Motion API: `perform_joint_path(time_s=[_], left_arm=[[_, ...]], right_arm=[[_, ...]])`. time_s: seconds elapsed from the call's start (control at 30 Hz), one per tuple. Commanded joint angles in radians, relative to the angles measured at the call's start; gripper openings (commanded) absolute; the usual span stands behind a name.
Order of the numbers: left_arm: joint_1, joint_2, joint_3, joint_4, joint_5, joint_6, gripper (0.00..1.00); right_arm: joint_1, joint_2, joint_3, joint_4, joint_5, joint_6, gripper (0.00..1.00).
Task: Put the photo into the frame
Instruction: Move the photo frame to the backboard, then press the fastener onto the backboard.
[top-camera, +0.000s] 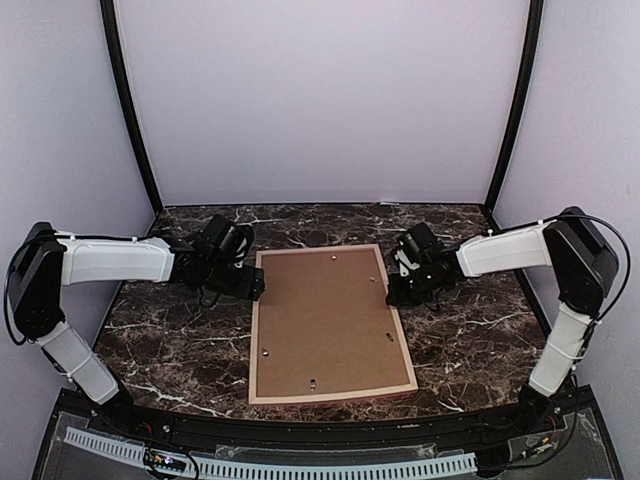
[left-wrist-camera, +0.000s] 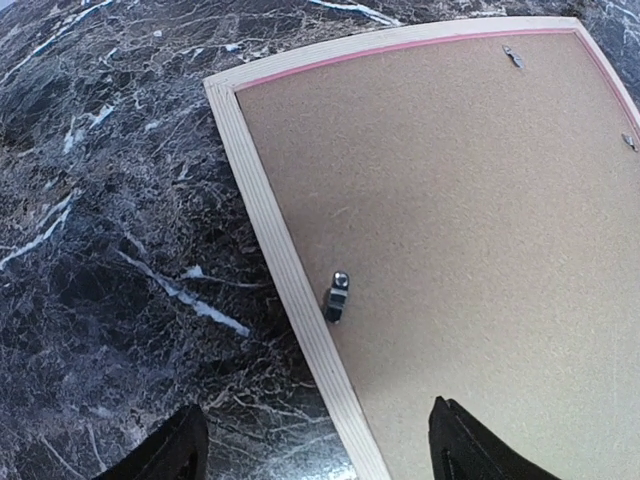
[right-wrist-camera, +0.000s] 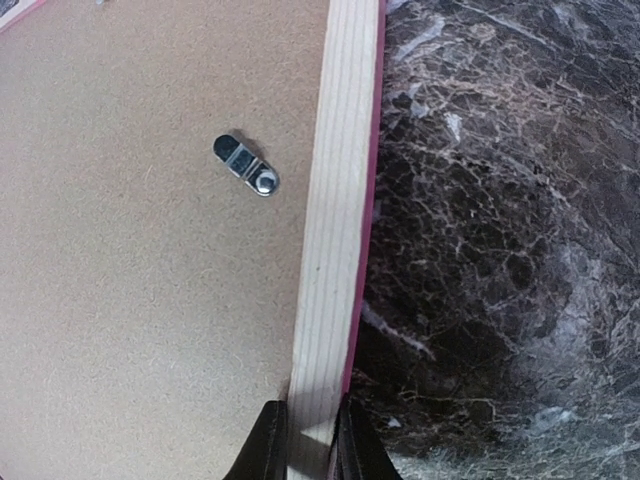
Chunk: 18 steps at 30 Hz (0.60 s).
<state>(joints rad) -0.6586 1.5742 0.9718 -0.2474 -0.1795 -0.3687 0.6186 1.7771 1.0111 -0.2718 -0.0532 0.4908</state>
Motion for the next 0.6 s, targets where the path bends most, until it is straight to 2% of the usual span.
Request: perform_joint_path(time_s=[0.0, 0.27, 0.43, 0.57], left_arm=[[0.01, 0.081, 0.079, -0.085, 0.023, 0.081, 0.79], [0.017, 0.233, 0.203, -0.145, 0.093, 0.133, 0.8], [0.025, 0.292, 0.257, -0.17, 0.113, 0.152, 0.86], [0.037, 0.326, 0.276, -0.184, 0.119, 0.166, 0.87]], right_arm=[[-0.005, -0.039, -0.076, -0.021, 0.01, 0.005, 0.08], [-0.005, -0.065, -0.115, 0.006, -0.007, 0.015, 0.07], [-0.005, -0.066, -0.117, 0.01, -0.013, 0.01, 0.06], [-0.005, -0.063, -0.116, 0.011, -0.016, 0.007, 0.06]])
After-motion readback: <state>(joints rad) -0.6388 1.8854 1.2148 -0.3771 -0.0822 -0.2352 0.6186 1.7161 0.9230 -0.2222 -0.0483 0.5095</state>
